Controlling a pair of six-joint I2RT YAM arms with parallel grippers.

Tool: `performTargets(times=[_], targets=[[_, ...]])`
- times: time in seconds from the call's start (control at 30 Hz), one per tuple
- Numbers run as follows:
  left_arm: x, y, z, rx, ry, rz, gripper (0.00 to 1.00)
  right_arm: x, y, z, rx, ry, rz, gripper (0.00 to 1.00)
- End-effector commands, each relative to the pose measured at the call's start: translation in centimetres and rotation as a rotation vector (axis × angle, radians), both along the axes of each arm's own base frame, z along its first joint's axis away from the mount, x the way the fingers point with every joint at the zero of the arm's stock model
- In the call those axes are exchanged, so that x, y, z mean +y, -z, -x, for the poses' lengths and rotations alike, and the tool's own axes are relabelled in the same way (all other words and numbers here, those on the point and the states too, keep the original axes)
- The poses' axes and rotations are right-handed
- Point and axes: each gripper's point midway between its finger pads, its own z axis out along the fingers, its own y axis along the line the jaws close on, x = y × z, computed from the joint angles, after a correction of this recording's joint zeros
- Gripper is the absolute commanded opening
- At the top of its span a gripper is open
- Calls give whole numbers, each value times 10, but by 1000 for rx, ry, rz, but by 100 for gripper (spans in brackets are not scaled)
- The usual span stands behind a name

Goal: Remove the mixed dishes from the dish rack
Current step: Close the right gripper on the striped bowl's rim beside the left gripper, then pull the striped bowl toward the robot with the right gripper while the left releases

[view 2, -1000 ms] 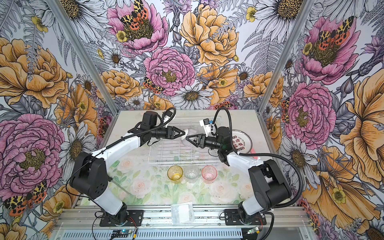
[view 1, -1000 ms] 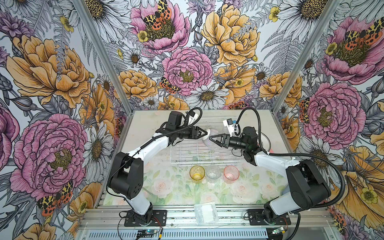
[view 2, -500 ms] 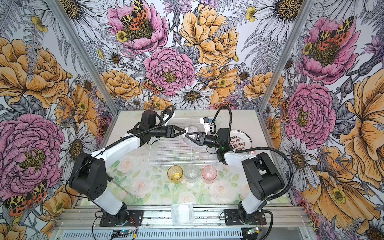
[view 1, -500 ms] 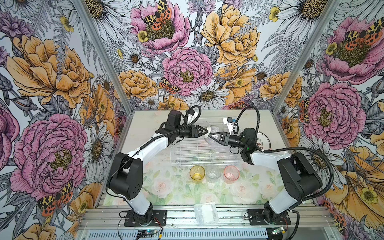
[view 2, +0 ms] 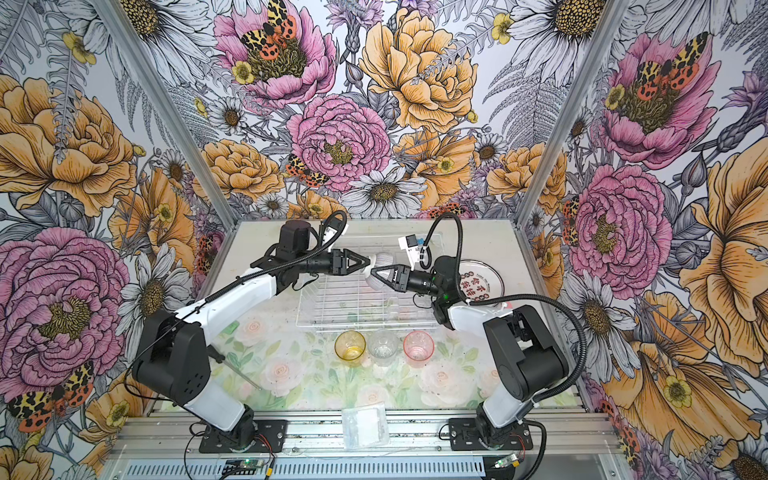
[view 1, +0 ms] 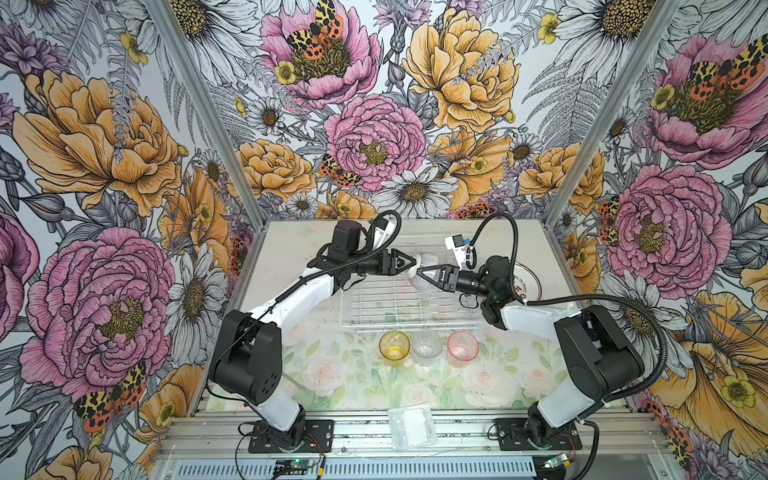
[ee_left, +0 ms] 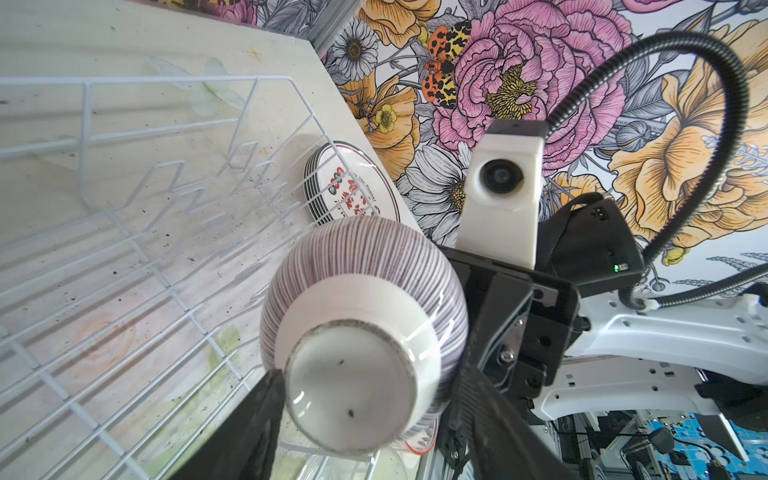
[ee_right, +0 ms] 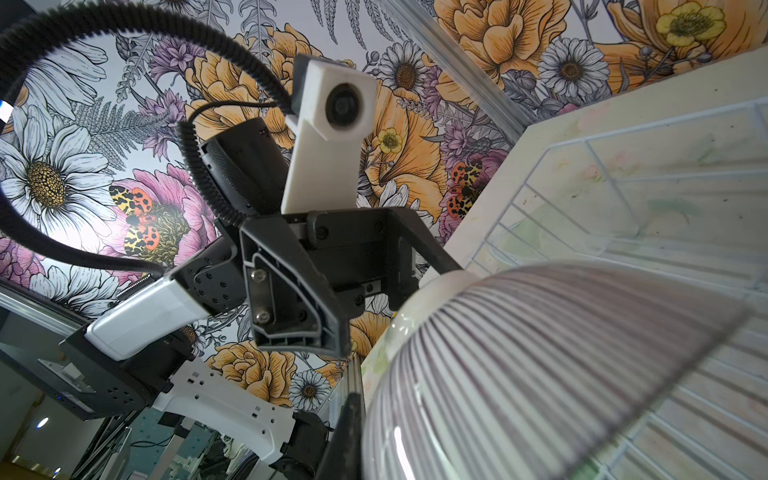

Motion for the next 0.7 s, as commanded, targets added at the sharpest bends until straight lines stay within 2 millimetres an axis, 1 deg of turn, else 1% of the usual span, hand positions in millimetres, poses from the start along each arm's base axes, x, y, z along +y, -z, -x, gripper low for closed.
performTargets(times=[0.0,0.13,0.27,0.37,0.43,0.5,0.6,0.63,0.67], targets=[[15,-15,-3,-68,-54,-17,74,-4,-24,1,-104,23,10,0],[33,-17,-8,-75,-126,-39,75,-3,-20,5,-107,25,82,0],[61,-16,-11,-97,-240,-119,75,4,-9,19,-128,21,267,0],[87,-11,-12,-109,-341,-217,75,16,-1,38,-200,3,491,0],[101,-7,-12,-107,-384,-252,76,26,-8,49,-264,-15,576,0],[114,-4,-13,-94,-416,-266,76,33,-6,60,-319,-27,689,0],[126,0,-12,-86,-442,-276,76,43,-1,77,-419,-53,865,0],[129,1,-12,-85,-448,-280,76,52,1,89,-459,-84,907,0],[133,2,-13,-83,-454,-285,76,58,2,97,-499,-101,952,0]])
